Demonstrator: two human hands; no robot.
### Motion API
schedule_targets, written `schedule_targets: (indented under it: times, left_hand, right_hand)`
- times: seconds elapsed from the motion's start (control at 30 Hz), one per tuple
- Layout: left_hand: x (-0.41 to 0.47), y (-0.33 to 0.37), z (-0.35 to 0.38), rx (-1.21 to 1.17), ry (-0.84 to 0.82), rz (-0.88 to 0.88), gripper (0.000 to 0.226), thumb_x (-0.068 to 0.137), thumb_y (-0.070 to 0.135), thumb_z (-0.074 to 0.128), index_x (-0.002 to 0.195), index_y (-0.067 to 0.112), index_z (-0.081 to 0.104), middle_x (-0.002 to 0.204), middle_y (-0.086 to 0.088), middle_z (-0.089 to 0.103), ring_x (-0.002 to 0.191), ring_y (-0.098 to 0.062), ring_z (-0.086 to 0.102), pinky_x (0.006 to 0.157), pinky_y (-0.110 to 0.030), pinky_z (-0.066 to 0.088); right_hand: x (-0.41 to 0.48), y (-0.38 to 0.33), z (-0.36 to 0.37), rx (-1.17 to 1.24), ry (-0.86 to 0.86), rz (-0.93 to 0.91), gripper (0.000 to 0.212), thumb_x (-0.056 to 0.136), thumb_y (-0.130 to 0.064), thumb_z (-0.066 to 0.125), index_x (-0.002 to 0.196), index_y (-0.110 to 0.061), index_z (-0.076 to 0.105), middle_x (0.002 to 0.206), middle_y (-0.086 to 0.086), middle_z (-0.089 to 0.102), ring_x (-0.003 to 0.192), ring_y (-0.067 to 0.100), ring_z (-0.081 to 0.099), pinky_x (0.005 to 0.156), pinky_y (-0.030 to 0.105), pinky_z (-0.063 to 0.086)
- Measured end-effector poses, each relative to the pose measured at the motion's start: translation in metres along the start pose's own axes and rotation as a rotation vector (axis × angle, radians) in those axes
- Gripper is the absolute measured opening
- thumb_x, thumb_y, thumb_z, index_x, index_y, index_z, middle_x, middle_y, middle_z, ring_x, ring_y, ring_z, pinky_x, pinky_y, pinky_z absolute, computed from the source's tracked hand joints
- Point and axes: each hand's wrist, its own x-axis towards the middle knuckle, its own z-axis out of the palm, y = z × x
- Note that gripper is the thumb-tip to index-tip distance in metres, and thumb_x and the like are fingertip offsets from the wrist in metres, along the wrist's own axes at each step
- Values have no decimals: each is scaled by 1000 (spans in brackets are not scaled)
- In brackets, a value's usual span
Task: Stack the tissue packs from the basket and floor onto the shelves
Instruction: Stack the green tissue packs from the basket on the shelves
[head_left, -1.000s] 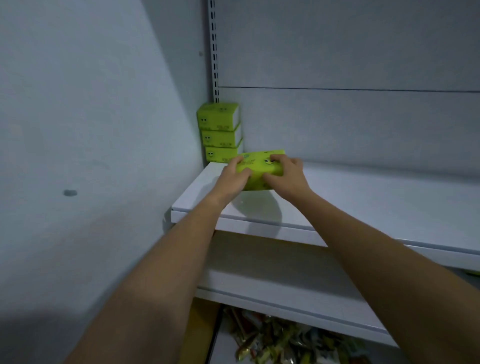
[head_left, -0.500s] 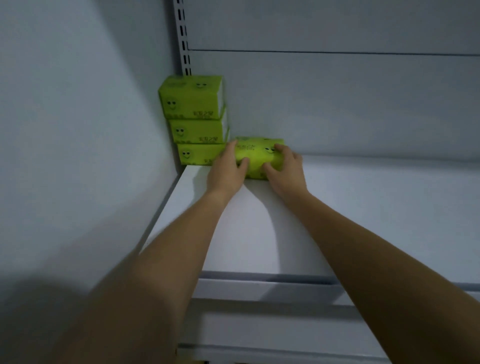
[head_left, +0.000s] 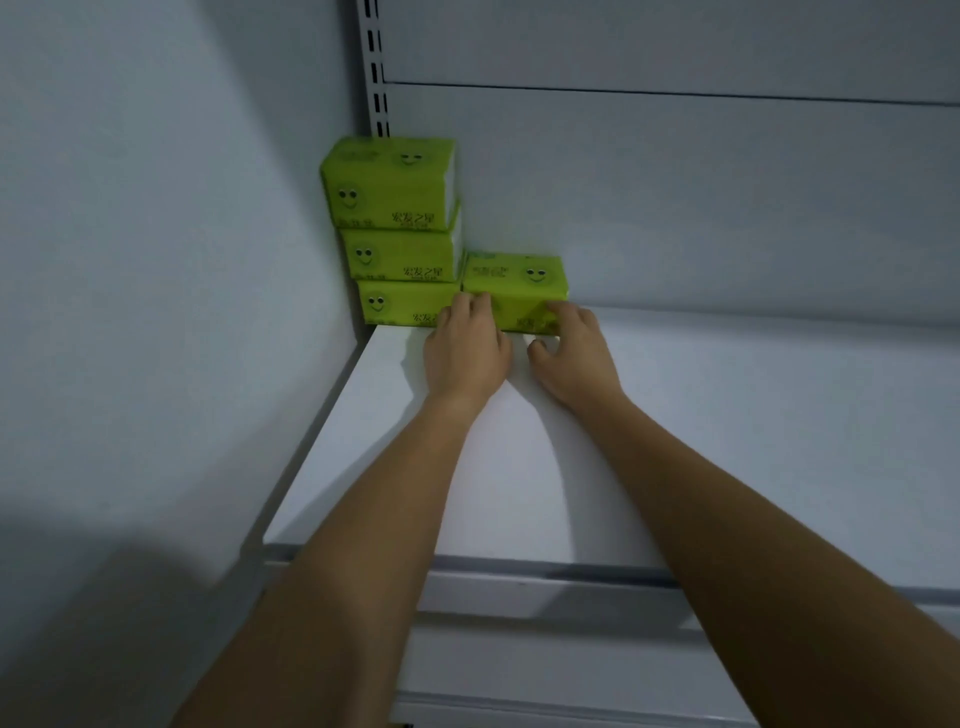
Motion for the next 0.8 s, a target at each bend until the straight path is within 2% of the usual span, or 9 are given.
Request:
schedule_targets:
  times: [0.1,0.2,0.27,0.33,0.47,0.6,0.73,0.8]
  left_hand:
    - [-1,1,2,58,-59,26,45,93,23,44,135,8,39,135,-11,43,124,-27,40,92,-39,38]
    - [-7,2,-3,75,-48,20,42,93,22,42,133,8,41,134,-10,45,124,-27,41,92,-39,38]
    - [-13,1,-12,63,-55,15,43,93,21,42,134,8,41,136,-11,45,125,-26,40,93,-39,37]
    - [-24,-2,-25,69,-92,24,45,95,21,40,138,9,37,140,-11,42,128,-27,37,98,-39,35]
    - [-68,-2,-52,79,-171,83,48,99,24,36,144,9,31,148,-12,36,135,-27,32,108,-38,28]
    - [-149,12,-76,36,-170,179,47,100,25,35,144,10,31,150,-9,33,139,-23,28,114,-37,19]
    - [-254,32,-73,-77,-107,146,47,99,24,38,144,12,32,152,-5,30,142,-21,22,117,-38,13]
    - [-303,44,-60,-101,-141,104,48,99,24,38,145,13,30,154,-3,26,143,-19,18,116,-36,8]
  right_hand:
    - [-2,-2,0,-160,-109,-37,42,90,-23,47,131,-15,48,153,10,17,125,29,44,102,35,33]
    - [-12,-8,-1,-235,-82,-74,42,92,-25,44,132,-18,46,156,12,5,134,26,34,111,39,21]
    - [-26,-10,-6,-299,-45,-146,42,92,-26,44,134,-19,46,157,11,8,136,25,31,113,37,17]
    - [-47,-10,-14,-323,-91,-228,45,94,-26,43,139,-21,42,157,8,12,140,22,25,114,36,12]
    - [-99,-9,-43,-309,-159,-358,46,96,-29,41,140,-16,40,154,9,21,139,21,28,114,36,15]
    - [-175,-9,-73,-234,-147,-441,52,90,-32,39,137,-9,44,149,14,33,135,29,37,111,43,24]
    - [-263,15,-91,-210,-155,-469,47,92,-29,44,134,-6,47,144,15,40,131,30,42,109,42,28]
    - [-309,38,-93,-193,-202,-427,50,92,-32,41,134,-7,47,144,14,41,131,29,42,109,41,26]
